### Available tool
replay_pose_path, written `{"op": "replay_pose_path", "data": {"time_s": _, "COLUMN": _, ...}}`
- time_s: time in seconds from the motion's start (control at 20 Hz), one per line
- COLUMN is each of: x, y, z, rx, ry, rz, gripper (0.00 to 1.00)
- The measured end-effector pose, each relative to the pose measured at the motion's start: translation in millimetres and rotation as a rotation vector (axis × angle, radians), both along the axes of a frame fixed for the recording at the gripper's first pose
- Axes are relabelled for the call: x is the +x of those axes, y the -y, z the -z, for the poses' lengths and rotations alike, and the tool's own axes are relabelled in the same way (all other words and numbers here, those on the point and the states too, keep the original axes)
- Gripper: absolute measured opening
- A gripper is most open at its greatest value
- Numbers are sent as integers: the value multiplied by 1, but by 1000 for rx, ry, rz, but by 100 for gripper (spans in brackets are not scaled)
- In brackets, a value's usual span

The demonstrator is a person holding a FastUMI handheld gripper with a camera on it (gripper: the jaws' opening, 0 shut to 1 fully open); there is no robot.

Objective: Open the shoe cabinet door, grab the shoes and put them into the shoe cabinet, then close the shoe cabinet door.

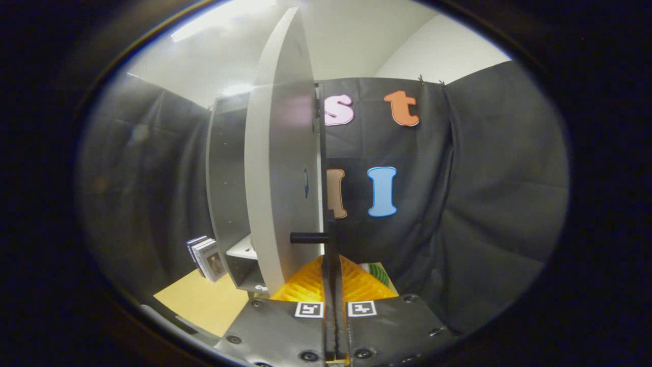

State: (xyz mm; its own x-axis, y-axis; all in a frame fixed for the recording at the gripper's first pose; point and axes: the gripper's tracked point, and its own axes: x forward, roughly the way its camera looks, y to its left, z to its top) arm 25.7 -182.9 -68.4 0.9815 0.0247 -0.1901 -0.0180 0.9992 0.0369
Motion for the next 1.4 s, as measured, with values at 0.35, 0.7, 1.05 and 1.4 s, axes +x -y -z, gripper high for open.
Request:
{"op": "replay_pose_path", "data": {"time_s": 0.35, "x": -17, "y": 12, "z": -9, "rx": -52, "ry": 27, "rz": 9, "gripper": 3}}
{"op": "replay_pose_path", "data": {"time_s": 0.7, "x": -59, "y": 8, "z": -15, "rx": -54, "ry": 29, "rz": 128, "gripper": 4}}
{"op": "replay_pose_path", "data": {"time_s": 1.05, "x": -80, "y": -70, "z": 8, "rx": -19, "ry": -10, "rz": 167, "gripper": 5}}
{"op": "replay_pose_path", "data": {"time_s": 1.4, "x": -65, "y": -184, "z": 72, "rx": 21, "ry": -122, "rz": 144, "gripper": 8}}
